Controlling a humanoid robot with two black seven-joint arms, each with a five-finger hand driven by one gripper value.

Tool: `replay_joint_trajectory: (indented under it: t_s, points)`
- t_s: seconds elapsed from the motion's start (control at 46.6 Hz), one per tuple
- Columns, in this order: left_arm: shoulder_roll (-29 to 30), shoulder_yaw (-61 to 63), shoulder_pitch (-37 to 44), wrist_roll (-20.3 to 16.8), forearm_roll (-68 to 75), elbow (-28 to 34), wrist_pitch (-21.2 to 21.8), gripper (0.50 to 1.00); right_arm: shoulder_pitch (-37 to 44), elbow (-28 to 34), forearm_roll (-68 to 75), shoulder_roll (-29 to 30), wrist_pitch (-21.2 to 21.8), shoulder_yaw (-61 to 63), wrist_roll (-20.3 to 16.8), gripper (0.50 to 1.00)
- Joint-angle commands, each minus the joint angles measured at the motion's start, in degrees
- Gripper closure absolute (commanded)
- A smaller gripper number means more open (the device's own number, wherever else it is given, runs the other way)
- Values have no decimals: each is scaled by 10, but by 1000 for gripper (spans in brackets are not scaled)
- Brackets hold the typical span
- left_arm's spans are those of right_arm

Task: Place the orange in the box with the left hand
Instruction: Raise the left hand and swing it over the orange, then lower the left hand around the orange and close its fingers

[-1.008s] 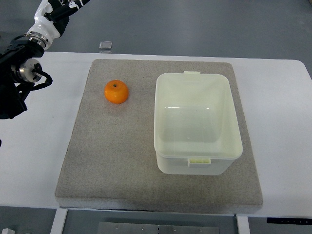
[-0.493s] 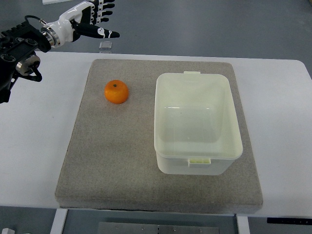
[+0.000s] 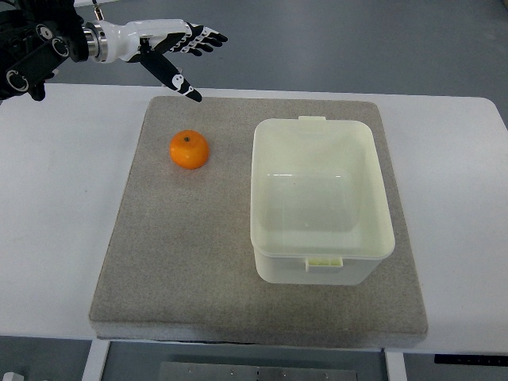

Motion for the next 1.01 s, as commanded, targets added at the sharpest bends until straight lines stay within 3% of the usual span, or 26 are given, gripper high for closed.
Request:
replay_joint_trajectory:
  t_s: [0.0,0.257,0.986]
  points:
    - [0,1,-9,-17,53,-7,0,510,1,1,0,0,0,0,0,568]
    - [0,17,-20,-54,175,-24,3,510,0,0,0,0,0,0,0,568]
    - [-6,20,-28,-54,402,-81,24,512,1,1,0,0,-1,0,0,568]
